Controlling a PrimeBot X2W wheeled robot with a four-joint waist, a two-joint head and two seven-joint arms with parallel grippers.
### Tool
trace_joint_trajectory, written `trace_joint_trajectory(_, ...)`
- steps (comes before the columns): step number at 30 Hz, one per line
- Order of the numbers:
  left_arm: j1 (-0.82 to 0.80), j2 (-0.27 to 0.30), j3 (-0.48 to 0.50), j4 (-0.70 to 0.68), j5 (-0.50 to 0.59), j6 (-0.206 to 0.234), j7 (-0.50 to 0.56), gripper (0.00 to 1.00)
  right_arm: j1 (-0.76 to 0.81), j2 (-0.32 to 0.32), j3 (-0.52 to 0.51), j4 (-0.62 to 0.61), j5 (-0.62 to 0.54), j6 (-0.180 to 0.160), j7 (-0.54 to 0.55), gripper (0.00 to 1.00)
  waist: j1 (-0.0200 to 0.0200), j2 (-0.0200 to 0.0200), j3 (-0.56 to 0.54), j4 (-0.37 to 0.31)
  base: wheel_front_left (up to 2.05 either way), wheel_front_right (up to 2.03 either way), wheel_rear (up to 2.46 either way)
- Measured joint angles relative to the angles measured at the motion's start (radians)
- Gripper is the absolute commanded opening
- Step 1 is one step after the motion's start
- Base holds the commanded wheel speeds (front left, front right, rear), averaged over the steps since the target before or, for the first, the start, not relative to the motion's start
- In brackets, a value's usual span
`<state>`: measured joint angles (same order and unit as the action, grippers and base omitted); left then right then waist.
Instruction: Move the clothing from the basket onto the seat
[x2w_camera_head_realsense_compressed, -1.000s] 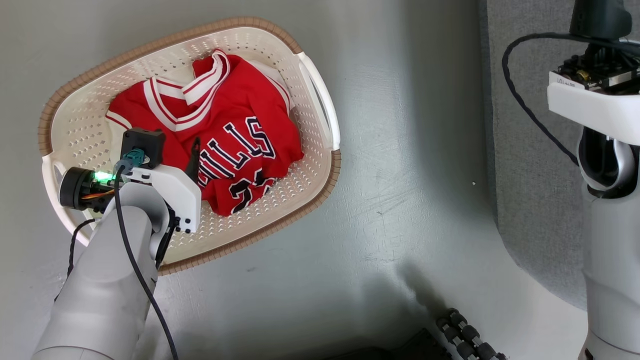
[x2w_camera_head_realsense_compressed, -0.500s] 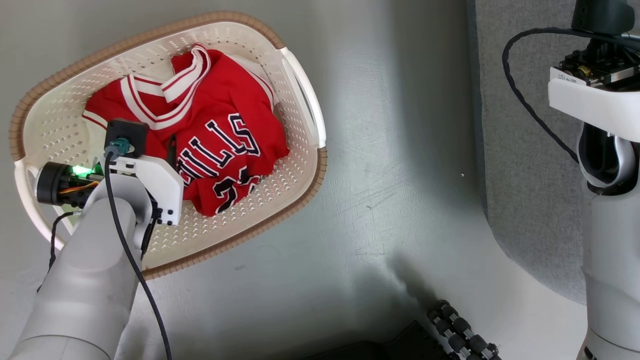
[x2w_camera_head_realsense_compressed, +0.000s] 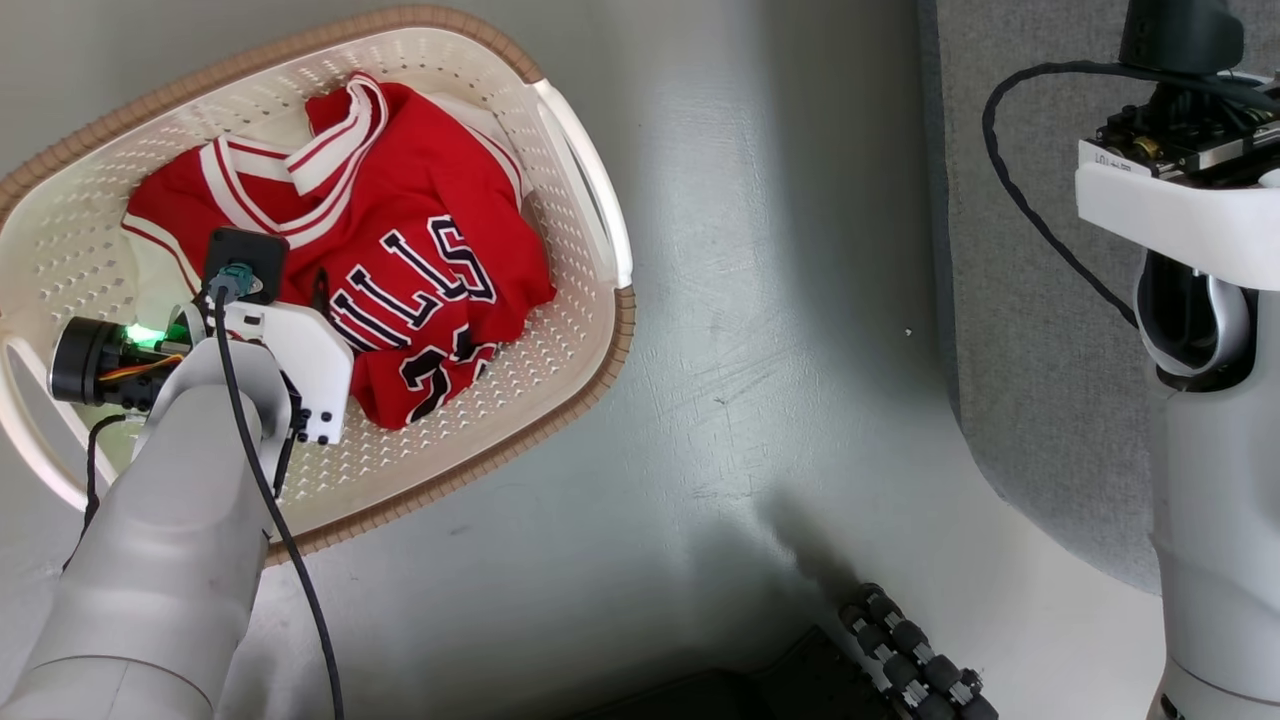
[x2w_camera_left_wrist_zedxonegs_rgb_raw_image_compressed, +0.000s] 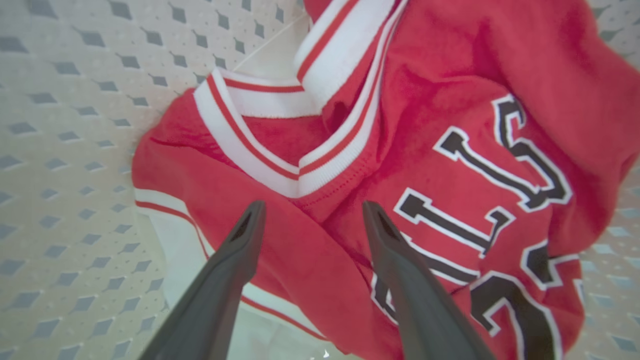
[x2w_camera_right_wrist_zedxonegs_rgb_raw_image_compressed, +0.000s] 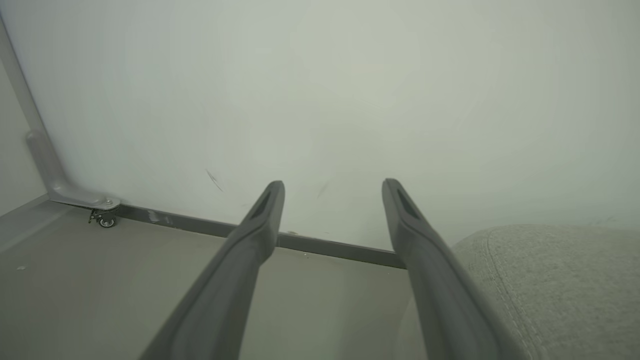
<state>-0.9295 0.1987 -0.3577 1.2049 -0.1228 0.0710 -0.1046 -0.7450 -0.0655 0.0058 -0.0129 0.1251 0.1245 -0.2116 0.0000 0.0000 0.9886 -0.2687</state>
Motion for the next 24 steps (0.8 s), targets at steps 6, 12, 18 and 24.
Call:
trace_joint_trajectory(6,-0.005,0.002,-0.004,0.018,0.004,0.017,0.017,1.00,-0.018,0.001,0.006,0.011,0.004,0.000,-0.009,1.00,0.0000,0.0000,0.008,-0.011,0.00,0.00,0.00)
trace_joint_trajectory(12,-0.011,0.000,-0.004,0.022,0.004,0.018,0.018,0.01,-0.018,0.002,0.002,0.023,0.004,0.000,-0.018,1.00,0.0000,0.0000,0.008,-0.017,0.00,0.00,0.00)
trace_joint_trajectory(18,-0.011,-0.003,-0.004,0.029,0.004,0.019,0.017,0.00,-0.018,0.003,0.001,0.038,0.004,0.000,-0.021,1.00,0.0000,0.0000,0.000,-0.018,0.00,0.00,0.00)
trace_joint_trajectory(24,-0.011,-0.007,-0.002,0.028,0.002,0.023,0.006,0.00,-0.018,0.004,-0.004,0.046,0.007,0.000,-0.027,1.00,0.0000,0.0000,-0.009,-0.017,0.00,0.00,0.00)
